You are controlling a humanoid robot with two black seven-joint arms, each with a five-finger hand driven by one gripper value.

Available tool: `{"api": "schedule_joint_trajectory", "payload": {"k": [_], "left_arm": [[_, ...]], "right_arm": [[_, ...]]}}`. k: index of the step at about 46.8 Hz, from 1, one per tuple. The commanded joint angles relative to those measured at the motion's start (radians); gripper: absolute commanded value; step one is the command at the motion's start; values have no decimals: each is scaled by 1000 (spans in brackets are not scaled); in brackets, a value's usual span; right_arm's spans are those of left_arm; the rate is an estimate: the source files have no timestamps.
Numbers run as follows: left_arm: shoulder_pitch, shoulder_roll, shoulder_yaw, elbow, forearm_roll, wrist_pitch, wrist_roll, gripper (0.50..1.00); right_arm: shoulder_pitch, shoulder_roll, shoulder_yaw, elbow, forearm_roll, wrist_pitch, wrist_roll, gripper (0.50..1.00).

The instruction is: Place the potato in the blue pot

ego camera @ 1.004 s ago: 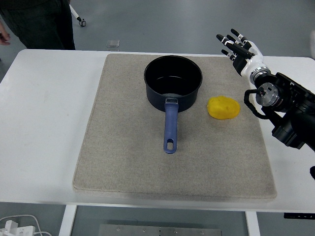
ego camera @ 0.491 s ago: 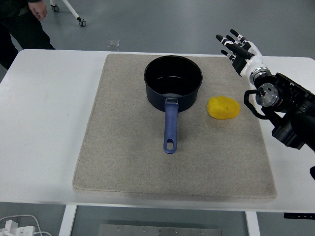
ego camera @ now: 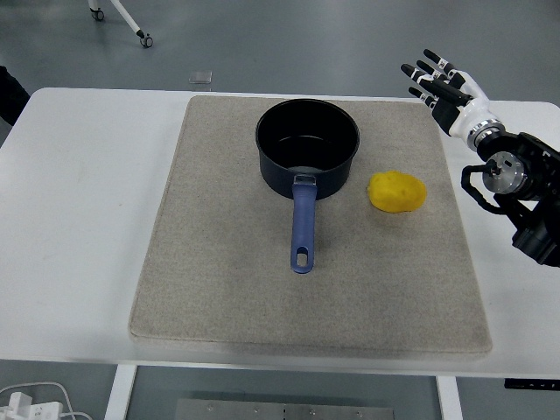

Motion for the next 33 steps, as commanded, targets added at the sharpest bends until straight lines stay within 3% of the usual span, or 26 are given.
{"api": "schedule_joint_trajectory", "payload": {"k": [1, 9, 19, 33], "left_arm": [[0, 0, 2, 0, 2, 0, 0, 999], [-2, 0, 2, 0, 2, 0, 1, 999], [-2, 0, 2, 1, 0, 0, 1, 999], [-2, 0, 0, 4, 0, 0, 1, 999]], "right_arm": [[-15, -35, -1, 37, -34, 22, 1, 938], [-47, -95, -1, 160, -177, 20, 52, 936], [-69, -196, -1, 362, -286, 8, 61, 938], [-116, -304, -1, 543, -580, -8, 113, 936]]}}
